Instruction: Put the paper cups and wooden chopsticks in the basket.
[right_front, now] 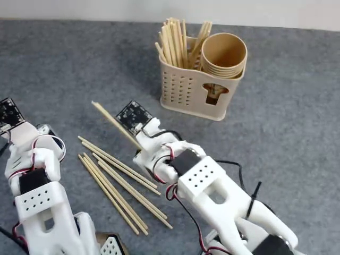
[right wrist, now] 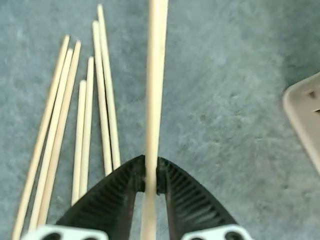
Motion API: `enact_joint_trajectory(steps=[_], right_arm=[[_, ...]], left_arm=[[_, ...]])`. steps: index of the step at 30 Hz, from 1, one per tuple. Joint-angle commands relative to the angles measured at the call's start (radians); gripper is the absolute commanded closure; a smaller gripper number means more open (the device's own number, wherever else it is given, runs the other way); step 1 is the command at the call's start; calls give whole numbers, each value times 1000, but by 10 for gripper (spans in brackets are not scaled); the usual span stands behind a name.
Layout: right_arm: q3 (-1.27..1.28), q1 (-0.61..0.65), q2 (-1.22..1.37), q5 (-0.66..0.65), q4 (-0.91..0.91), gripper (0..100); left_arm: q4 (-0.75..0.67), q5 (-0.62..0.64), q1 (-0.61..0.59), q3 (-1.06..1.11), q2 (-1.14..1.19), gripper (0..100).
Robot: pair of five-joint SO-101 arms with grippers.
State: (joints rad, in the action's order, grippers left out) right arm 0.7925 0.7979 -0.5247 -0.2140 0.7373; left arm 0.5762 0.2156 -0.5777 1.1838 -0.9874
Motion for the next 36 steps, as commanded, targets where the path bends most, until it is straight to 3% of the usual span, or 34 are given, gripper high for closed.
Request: enact_joint_trajectory(steps=[1, 4, 11, 15, 28, 36], right_arm=[[-15, -25, -85, -5, -4, 994], [-10, -27, -153, 0, -4, 994], [22, -88, -315, 173, -58, 994], [101, -145, -380, 210, -186, 994], [489, -153, -555, 213, -797, 994], [539, -173, -579, 215, -920, 994]], left_arm=[[-20, 18, -8, -13, -19, 923], [-20, 15, 8, -13, -18, 923], [-20, 15, 12, -12, -16, 923], [-20, 15, 12, -12, -16, 923], [-20, 14, 13, -12, -13, 923], [-20, 12, 38, -12, -13, 923]])
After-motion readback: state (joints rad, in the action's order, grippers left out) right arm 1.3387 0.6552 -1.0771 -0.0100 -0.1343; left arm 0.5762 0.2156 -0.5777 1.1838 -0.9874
